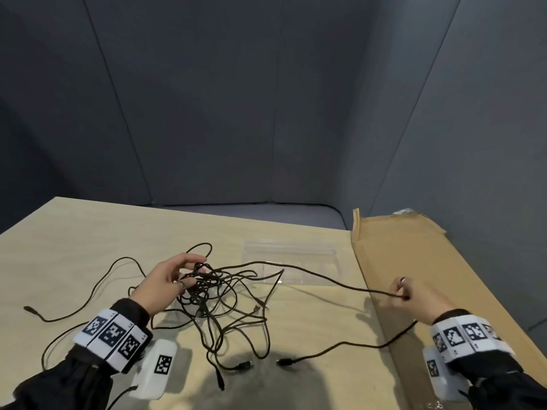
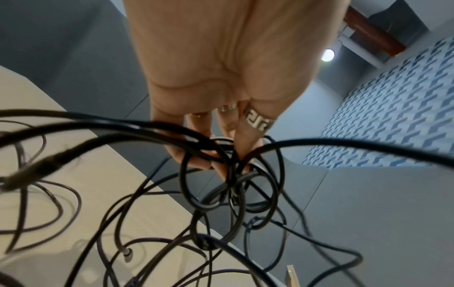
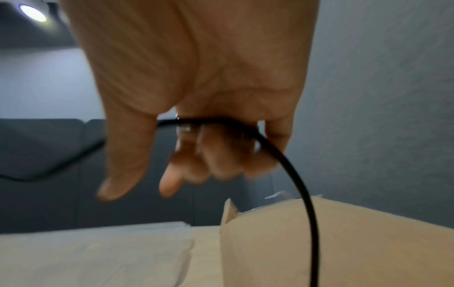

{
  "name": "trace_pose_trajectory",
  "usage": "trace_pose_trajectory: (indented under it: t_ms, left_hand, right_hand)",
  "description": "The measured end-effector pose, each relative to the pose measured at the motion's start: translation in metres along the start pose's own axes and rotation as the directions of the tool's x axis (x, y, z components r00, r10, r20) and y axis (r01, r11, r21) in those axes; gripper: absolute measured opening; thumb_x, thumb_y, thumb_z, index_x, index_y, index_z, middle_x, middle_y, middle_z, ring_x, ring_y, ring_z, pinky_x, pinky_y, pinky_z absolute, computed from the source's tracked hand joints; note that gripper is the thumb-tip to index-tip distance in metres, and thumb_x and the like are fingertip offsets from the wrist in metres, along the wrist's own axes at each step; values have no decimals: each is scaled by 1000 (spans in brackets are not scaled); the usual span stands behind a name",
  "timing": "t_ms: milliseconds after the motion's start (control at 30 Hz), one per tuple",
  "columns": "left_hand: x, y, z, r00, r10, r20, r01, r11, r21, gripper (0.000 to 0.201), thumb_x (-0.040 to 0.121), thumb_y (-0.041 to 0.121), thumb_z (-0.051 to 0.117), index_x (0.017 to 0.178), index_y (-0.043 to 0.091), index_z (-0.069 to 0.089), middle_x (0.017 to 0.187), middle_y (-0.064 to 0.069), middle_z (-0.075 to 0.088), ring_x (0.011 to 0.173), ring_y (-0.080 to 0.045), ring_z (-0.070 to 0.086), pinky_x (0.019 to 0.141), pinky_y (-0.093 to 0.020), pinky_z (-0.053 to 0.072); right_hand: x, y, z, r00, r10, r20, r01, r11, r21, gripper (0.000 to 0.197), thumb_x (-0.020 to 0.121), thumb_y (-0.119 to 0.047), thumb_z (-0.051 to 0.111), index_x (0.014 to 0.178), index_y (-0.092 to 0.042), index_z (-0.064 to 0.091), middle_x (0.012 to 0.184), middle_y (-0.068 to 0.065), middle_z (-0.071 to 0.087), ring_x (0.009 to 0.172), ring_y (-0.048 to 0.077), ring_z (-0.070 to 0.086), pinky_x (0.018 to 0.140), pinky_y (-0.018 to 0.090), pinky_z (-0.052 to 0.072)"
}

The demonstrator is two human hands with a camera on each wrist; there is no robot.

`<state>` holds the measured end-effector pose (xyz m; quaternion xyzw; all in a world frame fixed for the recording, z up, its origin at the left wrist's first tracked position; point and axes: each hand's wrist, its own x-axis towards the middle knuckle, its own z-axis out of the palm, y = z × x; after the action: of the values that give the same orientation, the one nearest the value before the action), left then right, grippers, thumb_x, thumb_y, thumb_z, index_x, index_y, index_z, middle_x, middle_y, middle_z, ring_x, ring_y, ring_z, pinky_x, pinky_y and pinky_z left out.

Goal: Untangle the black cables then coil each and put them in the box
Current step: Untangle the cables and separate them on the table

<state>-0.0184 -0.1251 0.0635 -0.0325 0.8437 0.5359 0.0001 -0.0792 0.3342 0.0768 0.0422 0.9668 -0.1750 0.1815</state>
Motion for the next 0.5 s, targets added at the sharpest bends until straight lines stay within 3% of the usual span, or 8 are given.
trace_pose_trajectory:
  t_ms: [67, 133, 167, 267, 333, 433, 500]
  left_hand:
    - [-4, 7, 2, 1000, -4, 21, 5, 998, -59, 52, 83, -12, 58, 101, 37, 65, 101, -1, 70, 71, -22, 41, 75, -32, 43]
    - [-8, 15, 3, 998, 4, 58, 2, 994, -106, 48, 82, -12, 59, 107, 29, 64, 104, -4, 70, 69, -22, 34, 73, -30, 41]
    - [-10, 20, 5, 997, 11, 82, -1, 993, -115, 48, 82, -13, 59, 109, 26, 63, 104, -3, 70, 69, -22, 33, 73, -29, 41]
    - [-16, 36, 9, 988, 15, 153, 12, 985, -172, 49, 82, -15, 57, 113, 22, 61, 106, -2, 70, 64, -18, 30, 68, -19, 44]
    - [-18, 46, 12, 981, 22, 195, 18, 980, -199, 48, 83, -15, 56, 115, 21, 61, 106, -2, 70, 63, -18, 29, 67, -18, 46]
    - [-20, 57, 14, 973, 28, 228, 29, 969, -244, 45, 85, -11, 56, 117, 20, 61, 113, -11, 66, 67, -22, 39, 69, -23, 52]
    - [-21, 60, 16, 971, 12, 239, 63, 950, -305, 42, 83, -4, 62, 115, 22, 64, 119, -18, 59, 78, -28, 46, 69, -25, 55]
  right_hand:
    - [-6, -18, 16, 983, -51, 176, 67, 994, -87, 59, 64, -63, 71, 111, -33, 49, 100, -9, 58, 98, 13, 58, 86, 29, 45]
    - [-14, -42, 31, 965, -184, 189, 204, 975, -91, 102, 49, -83, 59, 136, -42, 26, 125, -11, 45, 121, 14, 48, 103, 36, 37]
    - [-18, -56, 38, 949, -280, 141, 289, 957, -40, 107, 50, -85, 55, 141, -44, 15, 136, -9, 39, 128, 15, 42, 108, 39, 33]
    - [-32, -105, 46, 833, -548, -79, 553, 828, 89, 77, 77, -71, 42, 142, -48, 7, 148, -8, 28, 135, 11, 31, 113, 40, 27]
    - [-40, -138, 47, 750, -649, -124, 660, 745, 93, 60, 87, -62, 31, 142, -47, 13, 147, -10, 31, 136, 8, 28, 113, 39, 25]
    - [-36, -167, 53, 727, -685, -43, 685, 719, 121, 42, 98, -37, 39, 140, -31, 35, 140, -5, 44, 130, 11, 39, 110, 33, 30]
    - [-29, -176, 55, 735, -677, -44, 667, 710, 225, 26, 97, -24, 47, 121, -21, 55, 114, -1, 61, 108, 15, 56, 95, 27, 41]
